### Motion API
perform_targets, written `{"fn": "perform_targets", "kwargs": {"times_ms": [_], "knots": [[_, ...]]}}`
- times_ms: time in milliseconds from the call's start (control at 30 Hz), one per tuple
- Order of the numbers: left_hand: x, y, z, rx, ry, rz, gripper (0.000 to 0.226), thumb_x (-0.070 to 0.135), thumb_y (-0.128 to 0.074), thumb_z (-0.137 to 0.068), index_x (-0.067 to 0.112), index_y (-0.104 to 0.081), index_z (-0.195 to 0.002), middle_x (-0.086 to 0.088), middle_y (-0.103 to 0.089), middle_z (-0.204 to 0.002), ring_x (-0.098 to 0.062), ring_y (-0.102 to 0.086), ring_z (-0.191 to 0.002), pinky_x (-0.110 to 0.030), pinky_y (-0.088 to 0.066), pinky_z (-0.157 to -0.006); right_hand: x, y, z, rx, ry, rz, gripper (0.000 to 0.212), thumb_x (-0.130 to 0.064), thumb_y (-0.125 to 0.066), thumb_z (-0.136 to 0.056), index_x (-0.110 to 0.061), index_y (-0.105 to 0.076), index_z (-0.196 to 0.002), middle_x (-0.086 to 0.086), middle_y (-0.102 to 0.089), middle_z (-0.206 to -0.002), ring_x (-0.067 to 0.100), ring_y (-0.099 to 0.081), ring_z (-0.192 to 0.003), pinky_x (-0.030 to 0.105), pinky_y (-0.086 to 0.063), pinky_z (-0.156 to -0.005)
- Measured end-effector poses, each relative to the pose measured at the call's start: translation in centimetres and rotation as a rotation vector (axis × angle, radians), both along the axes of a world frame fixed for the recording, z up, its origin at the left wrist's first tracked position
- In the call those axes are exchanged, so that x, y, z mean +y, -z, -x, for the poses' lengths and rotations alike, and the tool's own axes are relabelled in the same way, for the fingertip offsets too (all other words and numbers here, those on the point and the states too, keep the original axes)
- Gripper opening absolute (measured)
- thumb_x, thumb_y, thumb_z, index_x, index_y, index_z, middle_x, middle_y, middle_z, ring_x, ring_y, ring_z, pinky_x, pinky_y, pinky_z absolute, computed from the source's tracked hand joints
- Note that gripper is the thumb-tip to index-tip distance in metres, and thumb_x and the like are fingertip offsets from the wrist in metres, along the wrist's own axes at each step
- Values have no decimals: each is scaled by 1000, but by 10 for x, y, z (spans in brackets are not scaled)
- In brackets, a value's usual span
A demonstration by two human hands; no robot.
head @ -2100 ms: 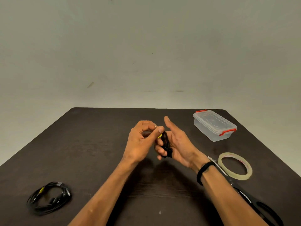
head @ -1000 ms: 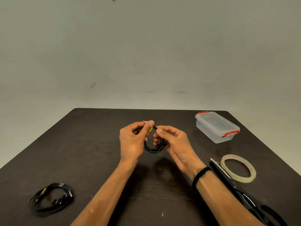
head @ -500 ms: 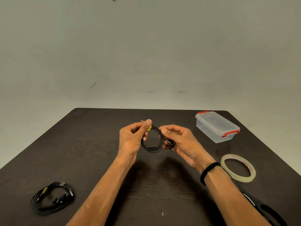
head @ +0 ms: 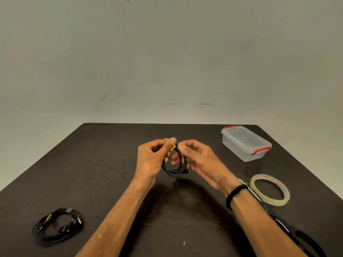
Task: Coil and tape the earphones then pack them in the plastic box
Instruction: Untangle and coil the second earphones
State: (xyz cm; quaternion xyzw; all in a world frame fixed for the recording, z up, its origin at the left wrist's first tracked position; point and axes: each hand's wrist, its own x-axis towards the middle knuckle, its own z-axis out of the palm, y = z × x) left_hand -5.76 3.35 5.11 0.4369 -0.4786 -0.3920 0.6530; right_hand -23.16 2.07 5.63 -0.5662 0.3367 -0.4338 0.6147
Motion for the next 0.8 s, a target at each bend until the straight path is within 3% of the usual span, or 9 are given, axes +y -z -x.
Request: {"fn": "perform_targets", "kwargs": {"times_ms": [133,300,433,533,633,800], "knots": [[-1,0,-2,20,-13,-10,18,28,-81,-86,12,-79,-78,-2,-63,-62,-10,-54,-56,-20,-47,-54,-2,5,0,-4,58,63,33,-12,-78,-93,-6,-64,-122,18,-78,-96,27,-72,-79,46,-59,-85],[-3,3,0,15,-32,-17,21,29,-79,-90,12,-77,-78,-2,-66,-66,-11,-58,-61,-26,-52,-60,-5,7,0,-69,151,99,20,-5,-75,-95,1,-75,-114,24,-79,-98,22,-73,-75,45,-64,-84],[-4,10,-2,-314,-156,68,23,40,-75,-93,17,-77,-88,5,-76,-87,-8,-73,-82,-28,-59,-78,-5,10,2,182,163,234,15,-10,-76,-97,-6,-79,-111,12,-83,-93,21,-76,-75,31,-62,-76],[-2,11,-3,-412,-200,97,23,40,-72,-96,18,-75,-91,5,-77,-86,-7,-74,-82,-25,-59,-75,-3,10,-1,269,104,279,16,-14,-75,-98,-7,-78,-112,8,-83,-93,20,-78,-76,27,-61,-76],[-1,10,-1,-195,-76,-28,27,34,-71,-98,8,-73,-90,-6,-77,-76,-19,-74,-67,-34,-62,-64,-1,5,-1,219,70,273,18,-12,-75,-98,-7,-73,-115,12,-83,-93,22,-77,-76,31,-63,-79],[3,0,-3,303,153,-389,20,25,-80,-88,6,-74,-89,-6,-68,-69,-9,-61,-54,-17,-54,-52,-1,1,2,193,11,243,31,-15,-77,-96,-8,-58,-120,17,-82,-96,26,-74,-77,39,-62,-83]]}}
